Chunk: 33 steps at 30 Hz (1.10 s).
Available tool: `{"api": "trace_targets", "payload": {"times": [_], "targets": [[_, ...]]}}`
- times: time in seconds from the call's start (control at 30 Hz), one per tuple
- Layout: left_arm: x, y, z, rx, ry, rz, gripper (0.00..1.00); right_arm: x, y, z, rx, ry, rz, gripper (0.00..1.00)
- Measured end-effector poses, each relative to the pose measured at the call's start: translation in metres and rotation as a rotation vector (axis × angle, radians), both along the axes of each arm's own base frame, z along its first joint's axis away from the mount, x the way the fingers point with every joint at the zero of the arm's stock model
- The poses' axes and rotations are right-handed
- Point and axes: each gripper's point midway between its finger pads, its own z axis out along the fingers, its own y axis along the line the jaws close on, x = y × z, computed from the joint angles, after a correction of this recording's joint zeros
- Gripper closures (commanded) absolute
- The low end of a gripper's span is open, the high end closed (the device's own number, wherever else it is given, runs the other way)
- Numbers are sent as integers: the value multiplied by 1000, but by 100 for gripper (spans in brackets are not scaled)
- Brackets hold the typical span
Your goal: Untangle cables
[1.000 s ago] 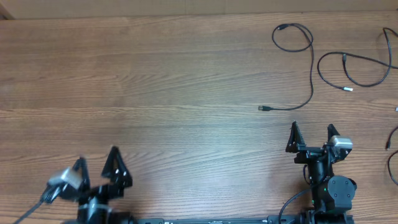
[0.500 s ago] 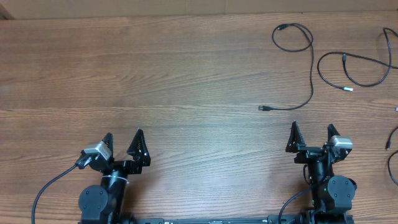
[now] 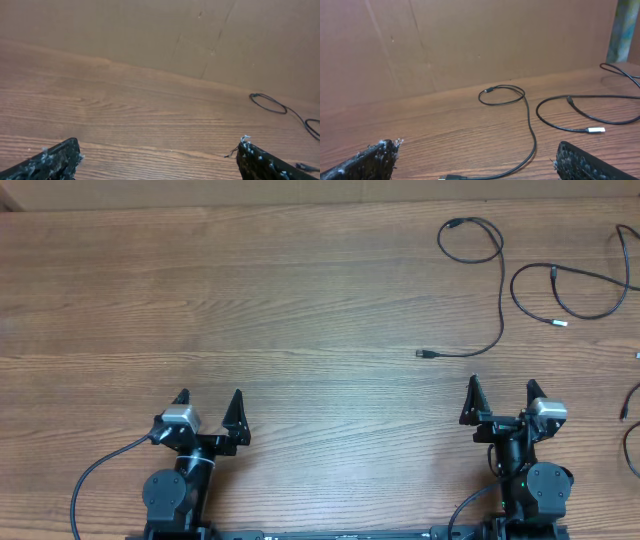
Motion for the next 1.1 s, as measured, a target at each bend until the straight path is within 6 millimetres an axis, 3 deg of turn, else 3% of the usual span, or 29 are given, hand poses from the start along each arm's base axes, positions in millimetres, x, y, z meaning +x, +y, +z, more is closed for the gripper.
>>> {"api": "trace_targets", "payload": {"times": [0.93, 1.1], "targets": [[0, 0, 1, 34, -9, -2, 0, 0, 0, 0, 0, 0, 0, 0], [0, 3, -1, 143, -14, 9, 0, 0, 0, 0, 0, 0, 0, 0]]}}
